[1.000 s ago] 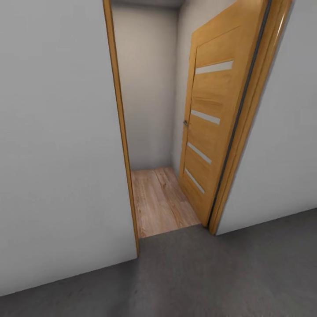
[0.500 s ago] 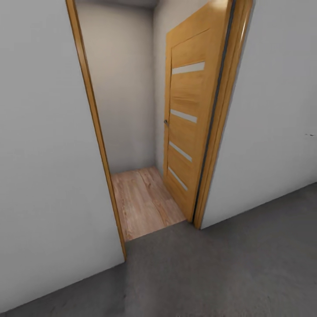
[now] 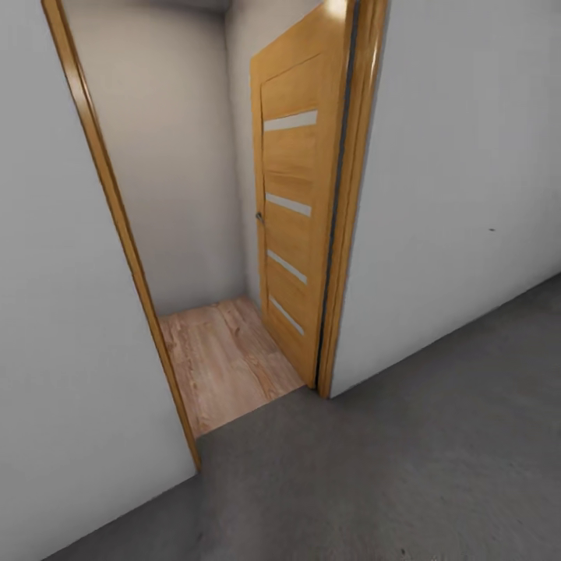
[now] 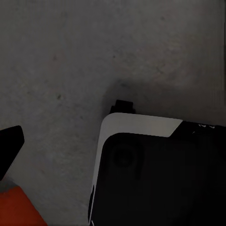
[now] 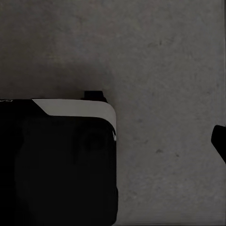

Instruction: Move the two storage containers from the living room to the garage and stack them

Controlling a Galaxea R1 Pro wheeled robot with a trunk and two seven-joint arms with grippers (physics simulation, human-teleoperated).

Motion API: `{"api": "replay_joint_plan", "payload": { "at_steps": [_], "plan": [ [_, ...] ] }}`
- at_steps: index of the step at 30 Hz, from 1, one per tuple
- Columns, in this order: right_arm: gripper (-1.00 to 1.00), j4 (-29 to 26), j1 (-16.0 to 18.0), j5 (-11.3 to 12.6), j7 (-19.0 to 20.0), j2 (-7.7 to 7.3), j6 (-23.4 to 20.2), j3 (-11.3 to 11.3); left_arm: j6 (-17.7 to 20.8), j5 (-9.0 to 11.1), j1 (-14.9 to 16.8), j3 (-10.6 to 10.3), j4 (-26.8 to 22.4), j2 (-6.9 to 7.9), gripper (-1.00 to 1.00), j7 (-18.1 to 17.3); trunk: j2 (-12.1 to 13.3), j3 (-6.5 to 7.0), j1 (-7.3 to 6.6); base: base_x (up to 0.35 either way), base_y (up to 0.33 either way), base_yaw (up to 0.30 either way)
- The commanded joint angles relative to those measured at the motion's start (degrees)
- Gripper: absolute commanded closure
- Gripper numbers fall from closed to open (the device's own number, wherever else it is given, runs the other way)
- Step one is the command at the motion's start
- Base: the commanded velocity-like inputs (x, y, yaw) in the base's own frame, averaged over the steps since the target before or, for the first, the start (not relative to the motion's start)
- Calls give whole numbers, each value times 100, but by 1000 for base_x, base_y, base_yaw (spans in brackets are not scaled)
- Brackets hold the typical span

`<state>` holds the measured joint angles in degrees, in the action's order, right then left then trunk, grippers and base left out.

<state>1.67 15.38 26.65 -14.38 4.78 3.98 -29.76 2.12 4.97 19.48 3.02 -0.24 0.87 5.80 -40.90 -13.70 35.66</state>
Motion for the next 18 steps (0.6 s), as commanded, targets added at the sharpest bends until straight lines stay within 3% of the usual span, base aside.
{"api": "replay_joint_plan", "payload": {
  "at_steps": [1, 6, 18],
  "plan": [
    [-100, 18, 5, 60, -3, 5, 31, -47, 17, 48, 3, 25, -3, 5, -100, 7, -6, -8, 1, 0, 0, -224],
    [-100, 18, 5, 60, -3, 5, 18, -54, 17, 54, 3, 23, -3, 18, -100, 2, -6, -8, 1, 141, 0, -81],
    [-100, 18, 6, 60, -3, 14, 7, -56, 17, 57, 3, 23, -3, 18, -100, 0, -6, -8, 1, 306, 0, -5]
  ]
}}
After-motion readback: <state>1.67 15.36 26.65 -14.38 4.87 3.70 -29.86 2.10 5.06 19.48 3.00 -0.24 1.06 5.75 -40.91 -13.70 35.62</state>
